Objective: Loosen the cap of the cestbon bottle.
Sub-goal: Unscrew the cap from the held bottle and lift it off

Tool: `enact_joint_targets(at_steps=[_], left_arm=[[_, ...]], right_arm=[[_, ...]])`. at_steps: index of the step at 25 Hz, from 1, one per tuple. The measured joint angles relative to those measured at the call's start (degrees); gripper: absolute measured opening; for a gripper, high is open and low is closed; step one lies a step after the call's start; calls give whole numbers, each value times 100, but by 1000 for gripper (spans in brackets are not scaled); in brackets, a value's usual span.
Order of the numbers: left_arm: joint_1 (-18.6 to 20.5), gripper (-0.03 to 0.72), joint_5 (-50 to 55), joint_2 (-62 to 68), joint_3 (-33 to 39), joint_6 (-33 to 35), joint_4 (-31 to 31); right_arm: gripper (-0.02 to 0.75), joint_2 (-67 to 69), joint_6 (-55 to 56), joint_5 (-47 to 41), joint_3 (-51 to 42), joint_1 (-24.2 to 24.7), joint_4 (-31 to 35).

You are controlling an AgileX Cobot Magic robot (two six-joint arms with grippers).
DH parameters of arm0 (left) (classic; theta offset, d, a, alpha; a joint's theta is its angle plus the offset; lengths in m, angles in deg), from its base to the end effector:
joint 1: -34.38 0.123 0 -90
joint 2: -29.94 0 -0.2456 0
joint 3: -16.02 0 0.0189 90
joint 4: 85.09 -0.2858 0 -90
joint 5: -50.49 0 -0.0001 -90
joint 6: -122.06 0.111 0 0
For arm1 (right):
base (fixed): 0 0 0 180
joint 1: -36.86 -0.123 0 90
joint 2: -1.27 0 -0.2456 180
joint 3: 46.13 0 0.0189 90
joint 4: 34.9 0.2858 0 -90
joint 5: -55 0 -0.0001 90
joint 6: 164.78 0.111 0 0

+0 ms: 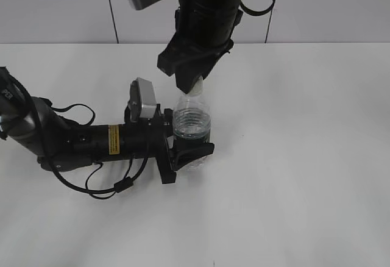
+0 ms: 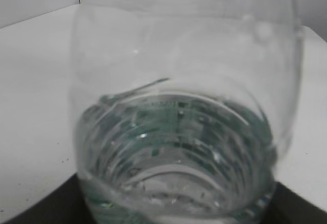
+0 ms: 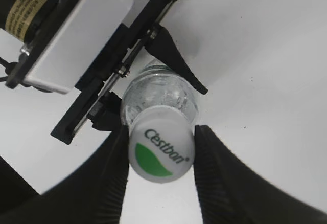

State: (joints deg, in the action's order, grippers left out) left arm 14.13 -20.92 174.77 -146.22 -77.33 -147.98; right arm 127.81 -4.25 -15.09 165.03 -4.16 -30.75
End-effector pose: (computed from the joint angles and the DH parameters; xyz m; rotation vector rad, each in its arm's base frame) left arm 0.3060 -0.2127 -0.0221 1.1445 1.4774 -1.0368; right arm 0.3423 0.3078 0.2051 -1.4411 2.5177 0.1707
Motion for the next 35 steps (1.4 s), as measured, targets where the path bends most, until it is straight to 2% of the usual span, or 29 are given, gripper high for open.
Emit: enact_joint_targets(at_steps=[12,28,35], left_arm=[[0,410,0,0,0,5,0],[4,410,-10,0,0,48,-30],[6,410,-10,0,0,55,-36]], right_arm=[[293,-17,-1650,0,0,0,-12],[293,-34,-5560,-16,0,5,154],[293,-34,-6764,-16,0,5,167]])
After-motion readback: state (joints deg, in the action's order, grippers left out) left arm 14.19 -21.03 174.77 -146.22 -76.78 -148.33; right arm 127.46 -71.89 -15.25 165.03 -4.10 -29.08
